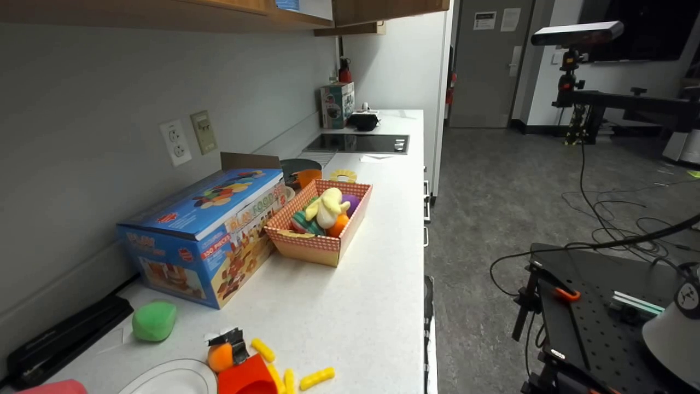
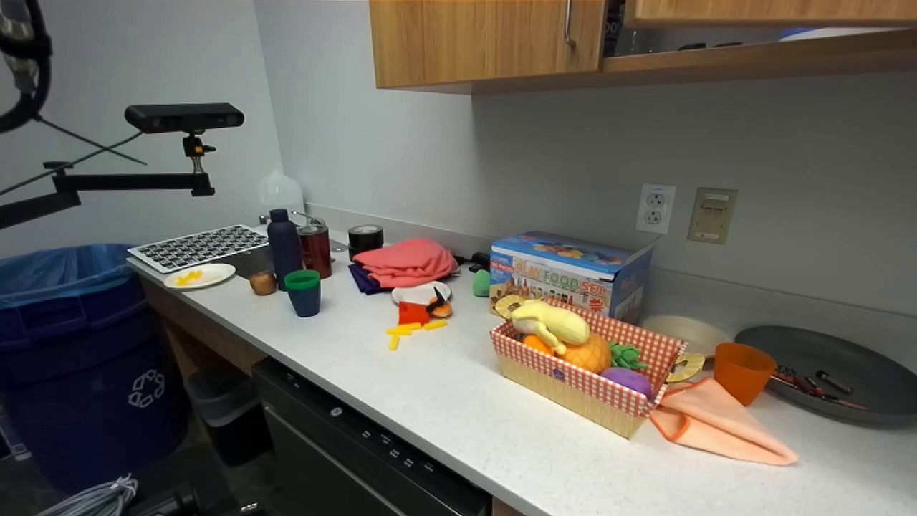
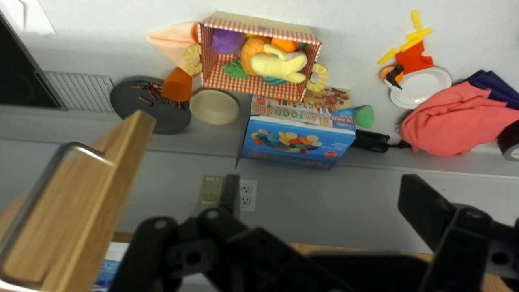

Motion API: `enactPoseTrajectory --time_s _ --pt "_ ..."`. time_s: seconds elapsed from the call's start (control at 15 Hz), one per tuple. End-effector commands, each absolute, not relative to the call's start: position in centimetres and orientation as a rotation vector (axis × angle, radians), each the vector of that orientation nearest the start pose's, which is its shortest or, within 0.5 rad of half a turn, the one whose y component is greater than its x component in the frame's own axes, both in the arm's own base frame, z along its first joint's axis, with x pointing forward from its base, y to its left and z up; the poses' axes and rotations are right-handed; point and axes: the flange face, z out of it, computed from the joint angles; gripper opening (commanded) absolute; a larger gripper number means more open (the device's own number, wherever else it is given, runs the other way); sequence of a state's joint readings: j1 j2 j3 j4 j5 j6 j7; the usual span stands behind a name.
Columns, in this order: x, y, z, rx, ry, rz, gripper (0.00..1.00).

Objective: Open the cabinet door and put some of the fruits plush toy inside and close it

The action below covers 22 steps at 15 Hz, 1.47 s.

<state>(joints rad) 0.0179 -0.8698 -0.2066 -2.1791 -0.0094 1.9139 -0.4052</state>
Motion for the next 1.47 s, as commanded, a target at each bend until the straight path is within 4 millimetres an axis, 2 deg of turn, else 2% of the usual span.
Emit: enactPoseTrajectory --time_s 0.0,0.13,0.27,0.53,0.8,1.07,1.13,1.2,1.4 --pt "31.5 -8.3 70.8 -2.917 -0.524 -1.186 1.00" --pt "33.7 -8.1 70.2 -2.901 -0.546 -1.332 1.00" --pt "35.2 -8.7 70.0 -2.886 -0.511 -1.473 1.00" --pt "37.0 -10.4 70.3 -2.880 -0.463 -1.722 1.00" --pt "37.2 -12.9 71.0 -2.945 -0.395 -1.922 1.00" --pt "35.8 -15.4 71.7 -3.049 -0.204 -2.048 1.00" --pt "35.0 -16.3 72.0 -3.082 -0.126 -2.057 1.00" --pt "33.6 -21.0 72.0 -3.122 -0.035 -2.053 1.00" --pt "30.8 -26.0 72.0 -3.231 0.229 -1.986 1.00"
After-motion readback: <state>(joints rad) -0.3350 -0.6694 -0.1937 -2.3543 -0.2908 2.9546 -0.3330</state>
